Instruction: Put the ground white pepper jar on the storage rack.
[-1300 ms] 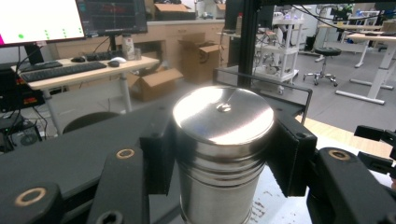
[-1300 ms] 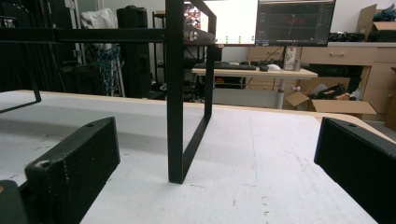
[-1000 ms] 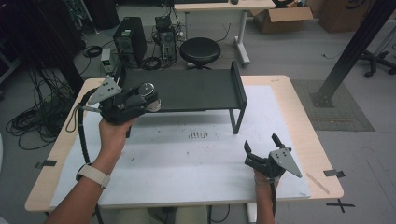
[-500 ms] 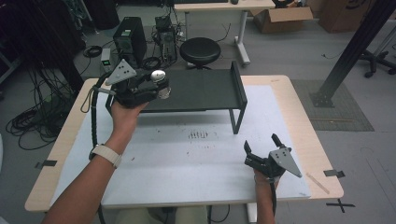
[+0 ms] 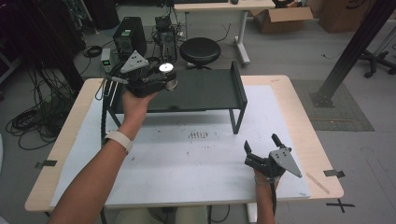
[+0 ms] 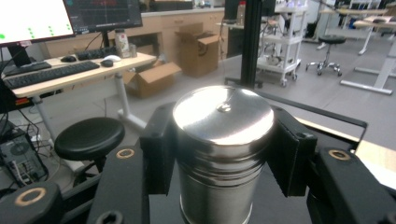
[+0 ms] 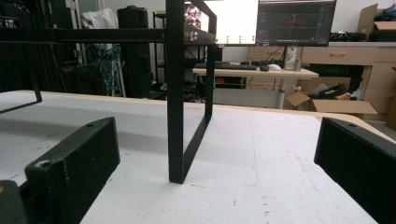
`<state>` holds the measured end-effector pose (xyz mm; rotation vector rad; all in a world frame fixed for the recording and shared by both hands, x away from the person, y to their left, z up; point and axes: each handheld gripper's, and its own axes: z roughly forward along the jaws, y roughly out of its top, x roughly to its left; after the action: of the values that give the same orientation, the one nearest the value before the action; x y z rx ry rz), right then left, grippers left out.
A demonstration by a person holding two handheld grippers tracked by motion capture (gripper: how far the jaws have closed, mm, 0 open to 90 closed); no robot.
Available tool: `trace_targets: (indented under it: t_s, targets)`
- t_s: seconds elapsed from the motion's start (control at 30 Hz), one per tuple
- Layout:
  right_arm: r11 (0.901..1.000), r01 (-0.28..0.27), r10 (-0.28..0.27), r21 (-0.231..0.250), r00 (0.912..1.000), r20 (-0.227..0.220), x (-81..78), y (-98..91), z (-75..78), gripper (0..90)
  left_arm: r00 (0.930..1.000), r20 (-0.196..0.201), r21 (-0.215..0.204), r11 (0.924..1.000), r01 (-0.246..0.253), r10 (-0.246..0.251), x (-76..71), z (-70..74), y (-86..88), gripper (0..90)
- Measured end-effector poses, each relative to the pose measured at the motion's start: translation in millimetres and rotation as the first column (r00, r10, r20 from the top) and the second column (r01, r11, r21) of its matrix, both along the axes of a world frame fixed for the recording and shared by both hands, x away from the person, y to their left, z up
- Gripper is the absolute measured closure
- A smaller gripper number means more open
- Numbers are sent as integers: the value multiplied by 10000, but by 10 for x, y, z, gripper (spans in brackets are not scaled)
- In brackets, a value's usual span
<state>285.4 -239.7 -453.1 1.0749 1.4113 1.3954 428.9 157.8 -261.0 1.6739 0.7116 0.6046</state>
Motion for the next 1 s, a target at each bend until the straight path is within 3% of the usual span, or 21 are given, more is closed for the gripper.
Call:
trace_targets:
  t_s: [0.3, 0.37, 0.57, 1.0]
  targets:
    - [10000, -12, 12, 7, 10000, 8, 0, -1, 0, 0, 9996, -222, 346, 9992, -179, 187, 178, -27, -93, 495]
    - [10000, -10, 10, -1, 10000, 19, 1, -2, 1, 0, 9992, -319, 286, 9993, -230, 239, 213, -50, -103, 494]
    - [10000, -15, 15, 15, 10000, 2, 0, 0, 0, 0, 9973, -629, 660, 9973, -337, 379, 321, -166, -153, 494]
    - [10000, -18, 18, -13, 10000, -10, 1, 0, 1, 0, 9910, -1183, 1193, 9917, -482, 624, 397, -286, -184, 494]
